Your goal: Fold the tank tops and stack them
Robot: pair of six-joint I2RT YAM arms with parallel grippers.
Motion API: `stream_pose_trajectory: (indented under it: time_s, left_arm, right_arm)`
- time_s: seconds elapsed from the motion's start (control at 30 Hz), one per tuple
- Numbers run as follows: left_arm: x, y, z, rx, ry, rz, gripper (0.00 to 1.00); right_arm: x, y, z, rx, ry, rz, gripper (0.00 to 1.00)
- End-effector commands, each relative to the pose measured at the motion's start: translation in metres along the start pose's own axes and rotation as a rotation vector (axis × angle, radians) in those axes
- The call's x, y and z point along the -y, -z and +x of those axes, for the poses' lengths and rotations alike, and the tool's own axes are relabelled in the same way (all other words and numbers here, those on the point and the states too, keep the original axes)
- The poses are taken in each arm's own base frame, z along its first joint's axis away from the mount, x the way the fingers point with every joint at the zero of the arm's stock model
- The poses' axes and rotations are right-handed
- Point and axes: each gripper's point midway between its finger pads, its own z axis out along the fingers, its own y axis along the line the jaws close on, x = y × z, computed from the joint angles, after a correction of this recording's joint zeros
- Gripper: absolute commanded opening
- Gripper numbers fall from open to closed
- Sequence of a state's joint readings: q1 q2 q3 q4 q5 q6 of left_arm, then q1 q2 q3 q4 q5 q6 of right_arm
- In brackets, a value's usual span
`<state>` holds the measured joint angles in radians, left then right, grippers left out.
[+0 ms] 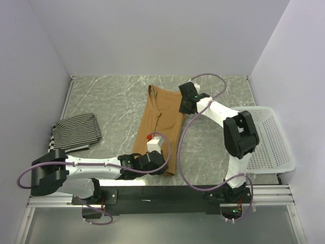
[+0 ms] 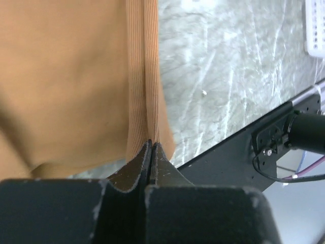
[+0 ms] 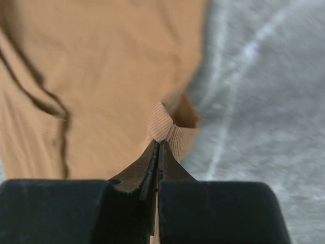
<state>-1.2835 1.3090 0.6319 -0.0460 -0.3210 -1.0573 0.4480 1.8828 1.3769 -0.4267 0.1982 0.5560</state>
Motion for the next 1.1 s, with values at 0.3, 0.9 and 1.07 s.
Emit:
stream_pose_trajectory:
  time_s: [0.3, 0.9, 1.07]
  left_arm:
    - [-0.054, 0.018, -0.007, 0.060, 0.173, -0.085, 0.01]
    - [-0.088, 0.022, 0.004, -0.006, 0.177, -0.154, 0.01]
    - [-0.095, 0.022, 0.004, -0.008, 0.188, -0.181, 0.01]
  right_arm:
    - [-0.058, -0.026, -0.016, 0.025, 0.118, 0.061, 0.00]
    - [-0.113, -0.034, -0.014, 0.053, 0.203, 0.024, 0.00]
    - [-0.114, -0.046, 0.001, 0.023, 0.250, 0.028, 0.01]
